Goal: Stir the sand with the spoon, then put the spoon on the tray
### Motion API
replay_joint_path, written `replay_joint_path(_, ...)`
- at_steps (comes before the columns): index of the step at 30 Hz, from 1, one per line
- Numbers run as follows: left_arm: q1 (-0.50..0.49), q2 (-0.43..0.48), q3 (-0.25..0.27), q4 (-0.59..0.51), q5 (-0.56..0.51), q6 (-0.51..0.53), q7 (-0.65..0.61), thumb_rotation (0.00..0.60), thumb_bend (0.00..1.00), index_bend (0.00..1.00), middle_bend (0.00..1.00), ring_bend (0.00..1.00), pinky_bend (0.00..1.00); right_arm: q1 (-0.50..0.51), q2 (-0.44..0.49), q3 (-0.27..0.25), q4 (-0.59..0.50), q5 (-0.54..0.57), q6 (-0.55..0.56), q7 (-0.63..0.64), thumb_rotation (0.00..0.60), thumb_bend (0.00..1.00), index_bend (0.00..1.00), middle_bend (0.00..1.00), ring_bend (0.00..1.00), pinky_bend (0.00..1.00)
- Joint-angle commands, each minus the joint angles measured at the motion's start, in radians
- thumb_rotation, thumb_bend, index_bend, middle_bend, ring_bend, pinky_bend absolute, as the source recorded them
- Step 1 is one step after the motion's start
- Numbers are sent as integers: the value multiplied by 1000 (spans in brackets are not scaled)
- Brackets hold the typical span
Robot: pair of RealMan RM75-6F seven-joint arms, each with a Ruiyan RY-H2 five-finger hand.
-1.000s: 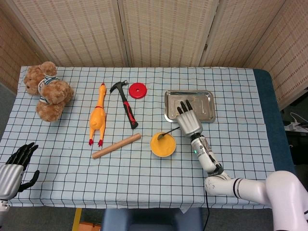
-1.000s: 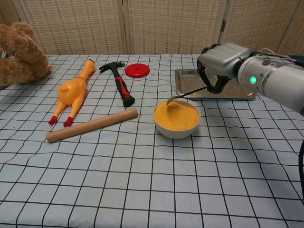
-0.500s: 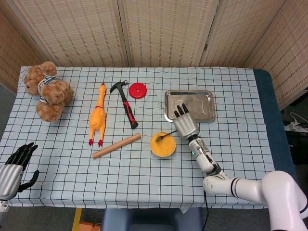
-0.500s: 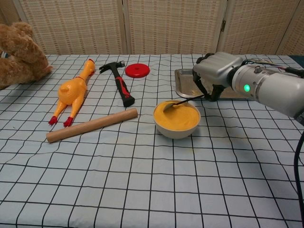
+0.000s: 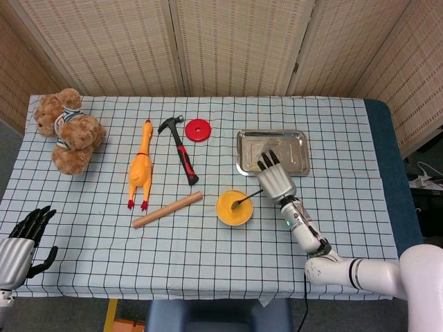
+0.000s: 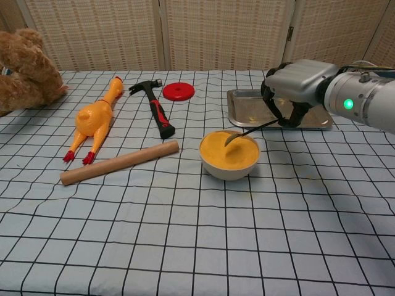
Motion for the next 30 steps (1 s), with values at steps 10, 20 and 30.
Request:
replay_joint_path(10, -4, -4, -1, 7, -6, -11, 0, 600, 448, 0, 0, 0, 177, -86, -127, 27, 198, -144, 111, 178, 600, 896, 927, 195, 0, 0)
replay_joint_path(20, -11, -8, -5, 10, -24, -32, 6, 600, 448, 0, 0, 0, 177, -34, -310, 127, 614, -64, -23, 215, 600, 897, 927, 196, 0, 0)
replay_joint_path(30, -20, -8, -14, 18, -57, -61, -2, 600, 448, 0, 0, 0, 177, 93, -494, 234, 1049, 5, -212, 189, 600, 896, 912, 199, 0, 0)
